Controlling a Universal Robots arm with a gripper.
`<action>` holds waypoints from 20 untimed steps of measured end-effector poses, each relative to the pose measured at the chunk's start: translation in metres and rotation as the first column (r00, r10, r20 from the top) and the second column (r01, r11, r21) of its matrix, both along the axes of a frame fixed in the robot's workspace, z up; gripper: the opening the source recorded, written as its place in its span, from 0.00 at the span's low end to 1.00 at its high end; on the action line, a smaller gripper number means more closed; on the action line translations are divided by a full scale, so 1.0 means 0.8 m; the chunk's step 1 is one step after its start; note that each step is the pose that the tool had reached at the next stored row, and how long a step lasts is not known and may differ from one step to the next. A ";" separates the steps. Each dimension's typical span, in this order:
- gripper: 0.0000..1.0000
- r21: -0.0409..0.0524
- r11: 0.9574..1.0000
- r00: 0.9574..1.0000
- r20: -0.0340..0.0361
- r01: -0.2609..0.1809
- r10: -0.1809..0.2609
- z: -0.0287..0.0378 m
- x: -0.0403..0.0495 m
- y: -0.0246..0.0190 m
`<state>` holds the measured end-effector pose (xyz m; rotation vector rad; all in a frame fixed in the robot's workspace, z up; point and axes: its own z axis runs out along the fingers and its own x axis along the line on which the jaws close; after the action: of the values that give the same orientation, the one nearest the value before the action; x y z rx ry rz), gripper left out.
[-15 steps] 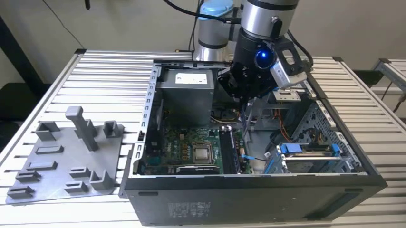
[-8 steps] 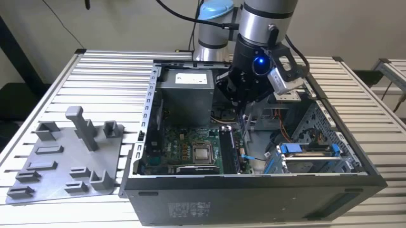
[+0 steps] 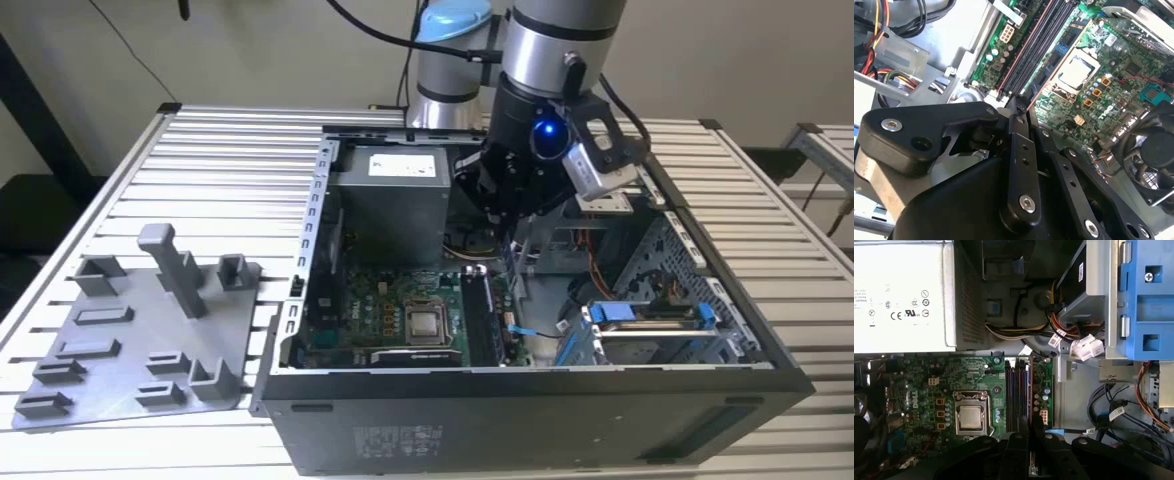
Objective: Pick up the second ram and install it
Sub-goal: 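Insert the second ram into the second slot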
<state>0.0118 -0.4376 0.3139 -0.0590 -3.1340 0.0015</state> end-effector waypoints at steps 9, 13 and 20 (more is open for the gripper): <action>0.14 0.000 1.000 1.000 0.001 0.000 0.000 -0.0034 0.000 0.0000; 0.14 -0.001 1.000 1.000 0.001 0.000 0.000 -0.0048 0.000 0.0000; 0.14 0.000 1.000 1.000 0.001 0.000 0.000 -0.0078 -0.004 0.0000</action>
<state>0.0088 -0.4376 0.3077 -0.0590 -3.1352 0.0021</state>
